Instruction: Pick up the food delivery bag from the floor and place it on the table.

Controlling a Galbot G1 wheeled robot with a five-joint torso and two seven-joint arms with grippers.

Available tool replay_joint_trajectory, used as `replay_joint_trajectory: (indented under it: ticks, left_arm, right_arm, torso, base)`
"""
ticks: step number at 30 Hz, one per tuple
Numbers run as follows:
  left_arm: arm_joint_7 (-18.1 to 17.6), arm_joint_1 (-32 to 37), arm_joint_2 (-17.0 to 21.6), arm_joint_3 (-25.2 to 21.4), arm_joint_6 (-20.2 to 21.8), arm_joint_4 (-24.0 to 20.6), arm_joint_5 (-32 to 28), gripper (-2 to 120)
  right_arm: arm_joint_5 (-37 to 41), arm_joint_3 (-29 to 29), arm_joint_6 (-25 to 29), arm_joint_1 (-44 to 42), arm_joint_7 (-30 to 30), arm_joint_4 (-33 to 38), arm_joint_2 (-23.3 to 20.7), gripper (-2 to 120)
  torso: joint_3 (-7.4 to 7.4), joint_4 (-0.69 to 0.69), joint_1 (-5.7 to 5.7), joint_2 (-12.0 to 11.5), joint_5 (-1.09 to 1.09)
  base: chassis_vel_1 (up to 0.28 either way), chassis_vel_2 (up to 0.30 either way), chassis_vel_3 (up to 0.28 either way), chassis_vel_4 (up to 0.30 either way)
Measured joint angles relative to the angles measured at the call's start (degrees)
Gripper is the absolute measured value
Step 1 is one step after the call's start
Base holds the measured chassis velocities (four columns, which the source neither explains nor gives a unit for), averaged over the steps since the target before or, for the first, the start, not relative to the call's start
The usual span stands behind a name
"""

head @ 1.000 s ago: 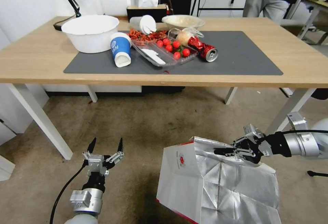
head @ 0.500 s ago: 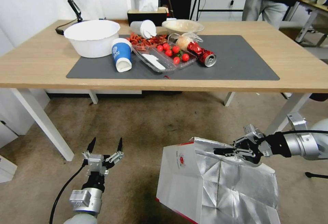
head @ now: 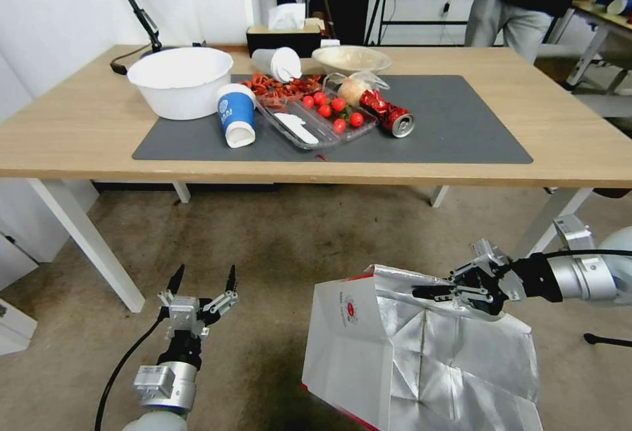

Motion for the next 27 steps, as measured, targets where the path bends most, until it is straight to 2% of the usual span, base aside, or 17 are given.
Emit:
replay_joint_trajectory:
  ticks: [27]
  left_arm:
    - [0.35, 0.22, 0.1, -0.16, -0.06, 0.05, 0.14, 100]
  right_arm:
    - [-0.46, -0.06, 0.3, 0.02, -0.53, -0.41, 0.29, 0]
  torso:
    - [4.02, 0.0, 2.53, 6.56, 0.0]
  base:
    - [0.0, 0.0, 0.0, 0.0]
